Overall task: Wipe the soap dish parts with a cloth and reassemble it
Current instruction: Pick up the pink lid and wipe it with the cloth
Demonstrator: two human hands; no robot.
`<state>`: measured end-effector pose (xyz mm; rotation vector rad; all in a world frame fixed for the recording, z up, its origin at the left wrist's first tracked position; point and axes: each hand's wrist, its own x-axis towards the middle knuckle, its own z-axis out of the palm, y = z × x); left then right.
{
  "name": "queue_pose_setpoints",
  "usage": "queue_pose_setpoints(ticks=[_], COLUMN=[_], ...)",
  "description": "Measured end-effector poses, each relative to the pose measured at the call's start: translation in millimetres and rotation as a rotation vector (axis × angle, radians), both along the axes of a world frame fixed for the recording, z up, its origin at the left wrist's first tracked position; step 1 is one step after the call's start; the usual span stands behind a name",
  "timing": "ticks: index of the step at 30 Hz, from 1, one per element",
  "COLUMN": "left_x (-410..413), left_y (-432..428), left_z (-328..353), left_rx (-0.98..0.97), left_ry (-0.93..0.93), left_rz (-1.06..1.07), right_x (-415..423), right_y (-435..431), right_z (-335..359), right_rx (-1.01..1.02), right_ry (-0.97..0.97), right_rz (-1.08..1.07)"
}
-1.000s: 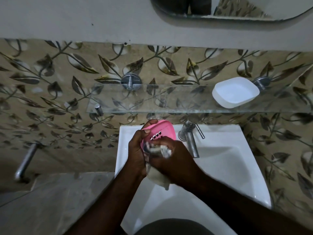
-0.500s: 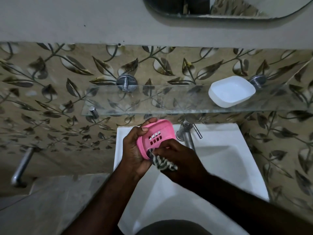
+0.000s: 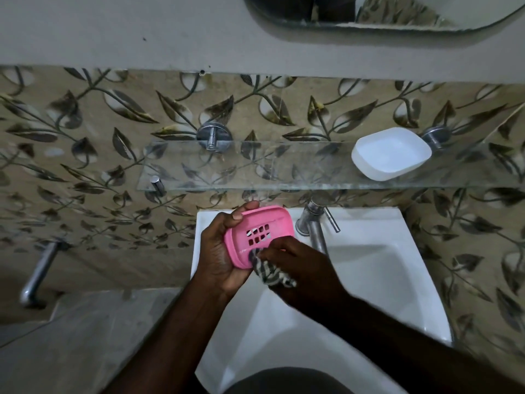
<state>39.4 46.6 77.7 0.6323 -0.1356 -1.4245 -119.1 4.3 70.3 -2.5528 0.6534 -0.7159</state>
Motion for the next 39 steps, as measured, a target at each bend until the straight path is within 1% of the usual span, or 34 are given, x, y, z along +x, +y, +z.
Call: queue_pose_setpoints(ticks=[2, 4, 6, 9, 11, 13, 15, 17, 20, 22, 23, 26, 27, 29, 32, 34, 35, 38, 39], left_x=[4, 7, 10, 3, -5, -14, -15, -12, -8, -10, -11, -16, -18, -15, -10, -10, -11, -16, -17], left_y=[-3, -7, -8, -5, -4, -2, -2, -3, -6, -9, -9, -9, -8, -5, -1, 0, 0, -6, -6], left_z=[3, 5, 3, 1, -4, -7, -12, -14, -10, -9, -9, -13, -14, -18, -21, -22, -23, -22, -22], left_rx=[-0.018, 0.005, 0.022, -0.046, -0.055, -0.055, -0.053, -0.053, -0.107, -0.115, -0.101, -0.056, -0.058, -0.069, -0.048, -0.006, 0.009, 0.008, -0.012], left_ry=[-0.022, -0.061, -0.059, -0.021, -0.069, -0.093, -0.07, -0.049, -0.1, -0.123, -0.131, -0.136, -0.124, -0.137, -0.212, -0.196, -0.182, -0.19, -0.183], left_rz=[-0.011, -0.007, 0.034, 0.187, 0.306, 0.353, 0.325, 0.28, 0.295, 0.319, 0.33, 0.278, 0.254, 0.248, 0.273, 0.256, 0.258, 0.244, 0.238], right_x=[-4, -2, 4, 12, 20, 31, 36, 30, 13, 11, 16, 35, 37, 31, 9, 1, 3, 19, 20], right_y=[-14, -20, -19, -13, -7, 4, 16, 18, 4, 0, 3, 20, 22, 20, 0, -12, -9, 15, 21], right_z=[-2, -5, -5, 1, 6, 9, 10, 10, 12, 13, 13, 14, 12, 6, -1, -6, -7, -5, -6], right_rx=[-0.083, -0.091, -0.028, 0.038, 0.134, 0.241, 0.265, 0.188, 0.086, 0.095, 0.152, 0.472, 0.501, 0.374, 0.159, 0.068, 0.088, 0.365, 0.372], right_ry=[-0.003, -0.018, -0.012, -0.001, -0.045, -0.089, -0.089, -0.028, 0.103, 0.118, 0.073, -0.149, -0.177, -0.093, 0.115, 0.143, 0.118, -0.044, -0.072], right_rz=[-0.06, -0.086, -0.109, -0.148, -0.145, -0.141, -0.151, -0.107, -0.006, -0.024, -0.063, -0.197, -0.194, -0.087, 0.079, 0.11, 0.086, -0.109, -0.136])
